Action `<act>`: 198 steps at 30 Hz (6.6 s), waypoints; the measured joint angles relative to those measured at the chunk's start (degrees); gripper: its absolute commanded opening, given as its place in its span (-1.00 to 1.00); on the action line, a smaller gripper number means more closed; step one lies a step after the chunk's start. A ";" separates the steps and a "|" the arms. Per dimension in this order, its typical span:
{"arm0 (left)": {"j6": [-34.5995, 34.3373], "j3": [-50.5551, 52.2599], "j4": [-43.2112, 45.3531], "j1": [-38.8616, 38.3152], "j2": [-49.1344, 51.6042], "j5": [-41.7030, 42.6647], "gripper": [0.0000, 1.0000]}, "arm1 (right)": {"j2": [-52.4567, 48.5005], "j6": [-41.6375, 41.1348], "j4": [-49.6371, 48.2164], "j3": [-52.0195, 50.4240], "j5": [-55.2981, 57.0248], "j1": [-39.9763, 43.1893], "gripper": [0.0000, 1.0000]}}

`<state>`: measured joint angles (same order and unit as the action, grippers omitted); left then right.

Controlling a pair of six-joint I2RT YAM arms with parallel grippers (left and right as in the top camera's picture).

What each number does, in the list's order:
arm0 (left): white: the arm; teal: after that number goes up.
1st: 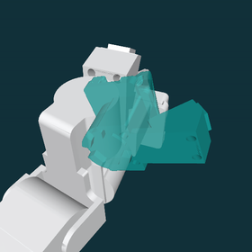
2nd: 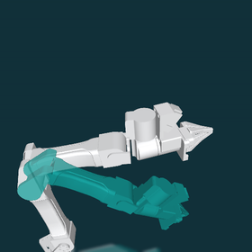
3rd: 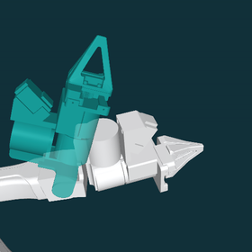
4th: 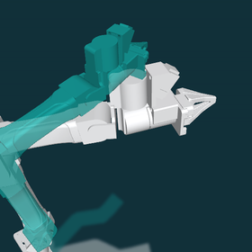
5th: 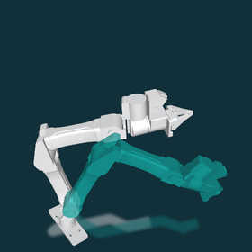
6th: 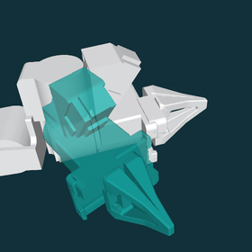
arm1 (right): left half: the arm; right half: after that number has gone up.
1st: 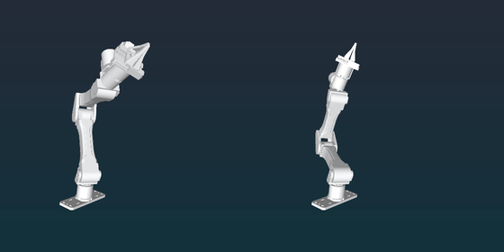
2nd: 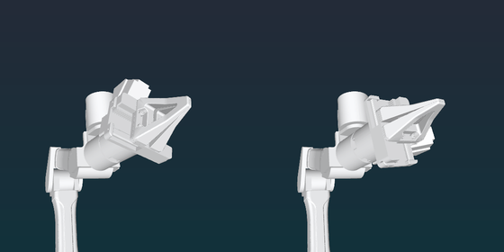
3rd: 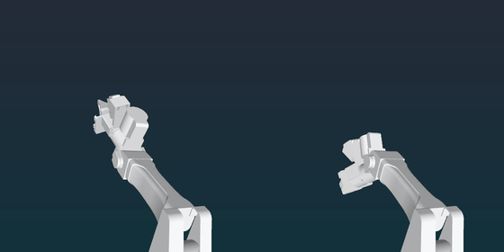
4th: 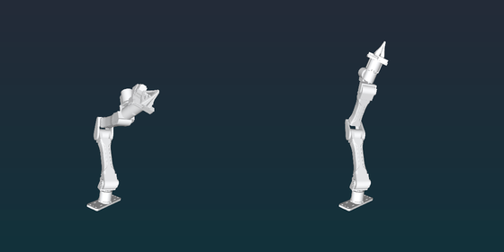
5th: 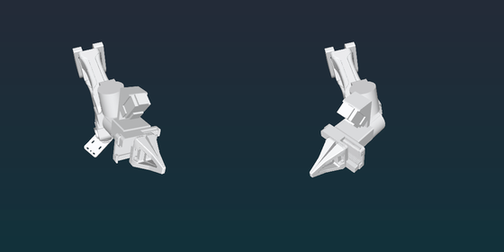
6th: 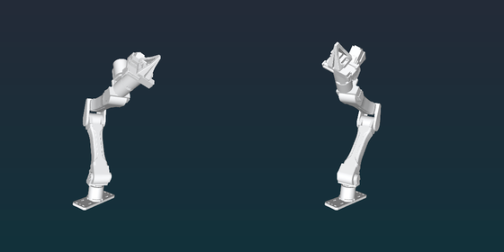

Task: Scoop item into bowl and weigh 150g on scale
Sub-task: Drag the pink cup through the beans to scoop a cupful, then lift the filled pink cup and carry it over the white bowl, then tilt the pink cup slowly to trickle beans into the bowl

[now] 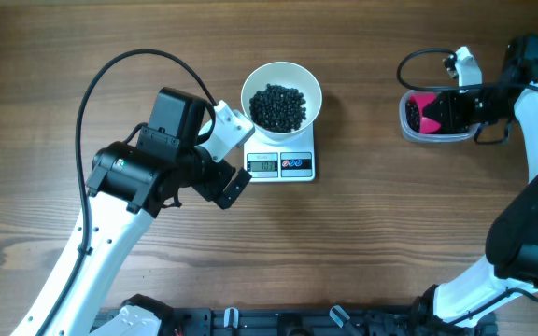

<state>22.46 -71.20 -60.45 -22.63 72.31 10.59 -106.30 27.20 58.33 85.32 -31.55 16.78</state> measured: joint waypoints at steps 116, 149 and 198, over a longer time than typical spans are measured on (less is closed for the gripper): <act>0.00 0.00 -0.02 0.00 0.00 0.00 1.00 | -3.91 -7.96 -20.20 10.51 -13.05 -26.10 -0.92; 0.00 0.00 0.00 0.00 0.00 0.00 1.00 | 6.01 0.04 -13.70 10.51 -2.73 -29.14 -0.91; 0.00 0.00 0.00 0.00 0.00 0.00 0.99 | 6.01 1.92 -10.82 10.51 -1.38 -32.11 -0.91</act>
<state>22.46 -71.20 -60.45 -22.63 72.31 10.59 -100.29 29.12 47.51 95.83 -32.93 -15.33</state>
